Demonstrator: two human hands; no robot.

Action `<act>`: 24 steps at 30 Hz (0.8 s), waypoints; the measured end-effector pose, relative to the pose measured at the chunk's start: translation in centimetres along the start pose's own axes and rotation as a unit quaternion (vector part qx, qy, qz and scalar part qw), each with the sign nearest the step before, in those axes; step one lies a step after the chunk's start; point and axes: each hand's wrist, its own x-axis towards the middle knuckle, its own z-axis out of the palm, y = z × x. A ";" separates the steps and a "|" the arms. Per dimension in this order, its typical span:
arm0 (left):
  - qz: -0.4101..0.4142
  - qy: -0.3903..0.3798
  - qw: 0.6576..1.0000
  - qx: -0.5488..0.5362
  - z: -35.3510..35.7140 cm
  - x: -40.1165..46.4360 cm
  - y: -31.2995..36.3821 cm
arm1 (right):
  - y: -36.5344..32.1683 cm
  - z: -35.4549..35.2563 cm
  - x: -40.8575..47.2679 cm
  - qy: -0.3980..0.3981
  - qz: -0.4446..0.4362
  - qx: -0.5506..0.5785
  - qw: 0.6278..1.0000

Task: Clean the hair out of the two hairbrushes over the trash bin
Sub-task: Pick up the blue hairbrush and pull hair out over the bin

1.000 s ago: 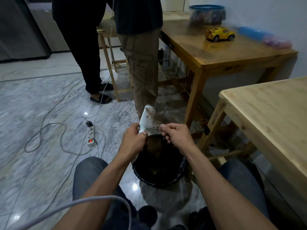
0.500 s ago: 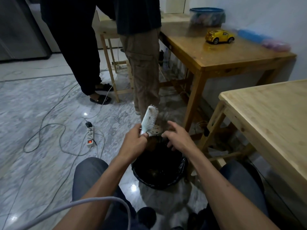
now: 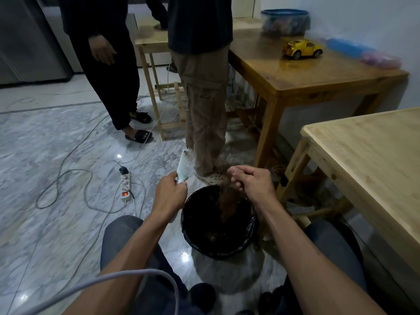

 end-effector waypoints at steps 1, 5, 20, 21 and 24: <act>-0.001 0.000 1.000 0.000 0.1 -0.1 -0.2 | 0.0 0.0 -0.1 0.004 -0.001 -0.011 1.000; 0.067 -0.002 0.998 0.002 1.2 -0.5 0.2 | 0.4 0.4 0.0 -0.050 0.055 -0.163 0.984; 0.189 -0.018 0.976 0.107 2.5 -1.0 0.8 | -0.8 1.2 0.9 -0.007 0.057 -0.044 0.997; 0.175 -0.015 0.979 0.103 2.3 -0.9 0.8 | -0.6 1.0 1.0 0.003 0.049 -0.052 0.997; 0.107 0.005 0.991 0.077 1.8 -0.3 0.4 | -0.3 0.4 0.9 0.028 0.017 -0.042 0.999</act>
